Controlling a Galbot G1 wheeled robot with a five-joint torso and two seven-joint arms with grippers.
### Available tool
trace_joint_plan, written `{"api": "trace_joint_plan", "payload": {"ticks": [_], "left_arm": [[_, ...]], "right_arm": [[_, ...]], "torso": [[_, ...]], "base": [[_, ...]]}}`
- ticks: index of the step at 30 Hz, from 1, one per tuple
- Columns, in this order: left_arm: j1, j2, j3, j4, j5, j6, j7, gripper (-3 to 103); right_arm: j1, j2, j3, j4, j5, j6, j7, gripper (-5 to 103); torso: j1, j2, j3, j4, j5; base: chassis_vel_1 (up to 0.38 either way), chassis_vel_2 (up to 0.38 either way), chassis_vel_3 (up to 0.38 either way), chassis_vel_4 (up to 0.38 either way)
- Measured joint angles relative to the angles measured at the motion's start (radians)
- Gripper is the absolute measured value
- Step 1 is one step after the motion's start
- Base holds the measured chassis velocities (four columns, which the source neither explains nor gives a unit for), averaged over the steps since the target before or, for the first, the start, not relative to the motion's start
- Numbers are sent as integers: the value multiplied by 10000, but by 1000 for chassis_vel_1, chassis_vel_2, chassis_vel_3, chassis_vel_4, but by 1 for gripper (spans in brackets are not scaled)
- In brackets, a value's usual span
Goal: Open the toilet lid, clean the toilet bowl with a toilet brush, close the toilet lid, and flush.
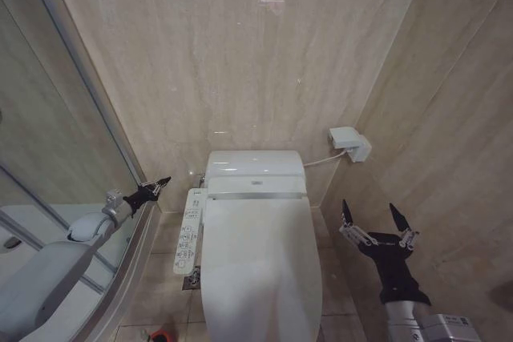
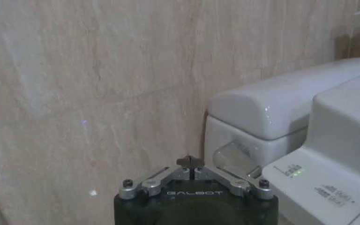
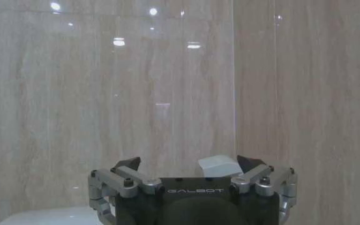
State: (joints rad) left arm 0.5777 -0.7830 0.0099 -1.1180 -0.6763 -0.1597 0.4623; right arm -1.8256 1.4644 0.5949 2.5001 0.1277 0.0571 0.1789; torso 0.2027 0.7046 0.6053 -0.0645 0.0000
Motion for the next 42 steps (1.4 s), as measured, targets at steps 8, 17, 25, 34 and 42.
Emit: {"api": "trace_joint_plan", "payload": {"ticks": [8,17,25,34,42], "left_arm": [[-76,-321,55,250,110,-66,2,0],[-100,-386,105,239,157,-78,3,0],[41,-381,19,439,431,-137,629,0],[273,-308,-245,381,593,-203,1486,0],[373,-432,-647,105,30,-239,2148,0]], "right_arm": [[0,0,0,0,0,0,0,100],[0,0,0,0,0,0,0,100],[1,0,0,0,0,0,0,100],[-1,-1,0,0,0,0,0,100],[0,-1,0,0,0,0,0,100]], "torso": [[2,0,1,5,0],[-1,0,0,7,0],[10,-3,4,4,0],[-2,0,-1,8,-4],[2,0,1,2,0]], "base": [[0,0,0,0],[-41,36,42,-37],[-106,82,94,-94],[16,-7,-18,12],[0,0,0,0]]}}
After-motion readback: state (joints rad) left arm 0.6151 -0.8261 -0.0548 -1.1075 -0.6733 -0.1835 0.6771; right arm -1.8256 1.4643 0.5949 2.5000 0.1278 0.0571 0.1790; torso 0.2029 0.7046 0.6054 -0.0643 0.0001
